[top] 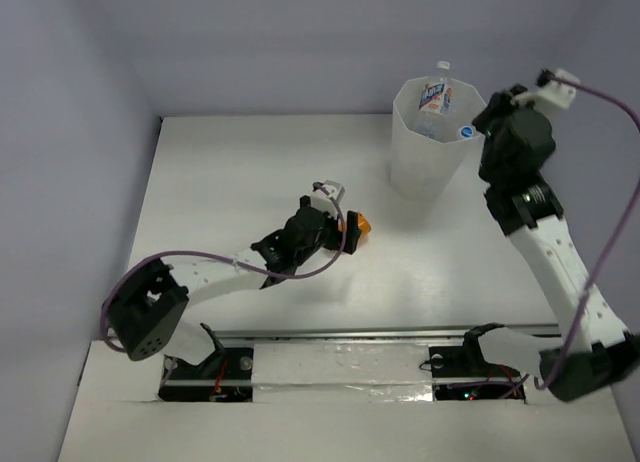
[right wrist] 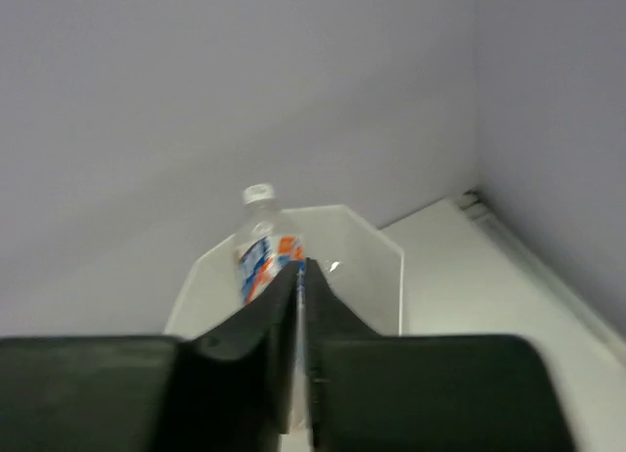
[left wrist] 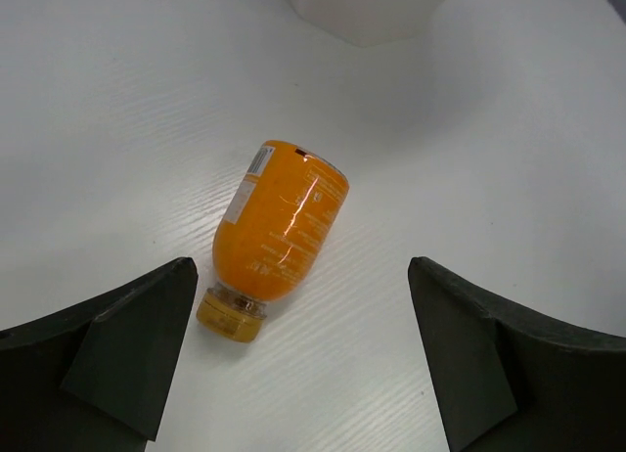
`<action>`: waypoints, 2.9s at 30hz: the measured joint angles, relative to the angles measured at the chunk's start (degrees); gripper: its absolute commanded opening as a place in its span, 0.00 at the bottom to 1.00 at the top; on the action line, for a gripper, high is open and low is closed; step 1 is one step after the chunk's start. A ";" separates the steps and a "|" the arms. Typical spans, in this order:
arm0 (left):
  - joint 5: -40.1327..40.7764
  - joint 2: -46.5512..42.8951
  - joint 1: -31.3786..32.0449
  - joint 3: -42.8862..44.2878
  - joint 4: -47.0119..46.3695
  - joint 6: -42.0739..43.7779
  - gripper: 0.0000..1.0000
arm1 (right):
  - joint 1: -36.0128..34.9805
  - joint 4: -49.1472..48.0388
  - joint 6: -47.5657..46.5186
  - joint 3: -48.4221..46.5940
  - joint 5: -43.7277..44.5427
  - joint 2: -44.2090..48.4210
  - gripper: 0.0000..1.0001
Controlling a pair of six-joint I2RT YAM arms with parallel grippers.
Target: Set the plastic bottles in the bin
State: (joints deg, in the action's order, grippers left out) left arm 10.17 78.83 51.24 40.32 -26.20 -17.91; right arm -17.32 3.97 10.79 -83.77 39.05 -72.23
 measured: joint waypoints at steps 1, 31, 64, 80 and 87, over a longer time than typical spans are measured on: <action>-0.24 1.62 0.02 1.25 0.48 1.11 0.88 | -0.02 -1.44 2.21 4.57 -1.88 4.15 0.00; -1.29 27.19 -0.48 24.68 14.16 15.02 0.35 | -0.42 -5.66 17.99 42.45 -22.29 37.75 0.72; -15.15 51.69 -8.15 93.66 -5.46 0.37 0.37 | -0.39 -7.61 21.62 50.12 -15.13 54.12 0.00; -16.44 55.17 -8.85 90.62 -6.05 -2.08 0.99 | -0.39 -8.50 21.57 50.12 -17.00 51.54 0.00; -15.78 42.82 -8.85 76.67 -3.85 -0.15 0.99 | -0.39 -8.55 21.14 50.12 -16.98 51.45 0.01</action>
State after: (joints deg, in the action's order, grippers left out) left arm -5.61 121.64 42.39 116.99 -30.04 -18.06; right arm -17.72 -4.58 31.92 -33.65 22.06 -20.78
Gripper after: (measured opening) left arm 0.990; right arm 0.010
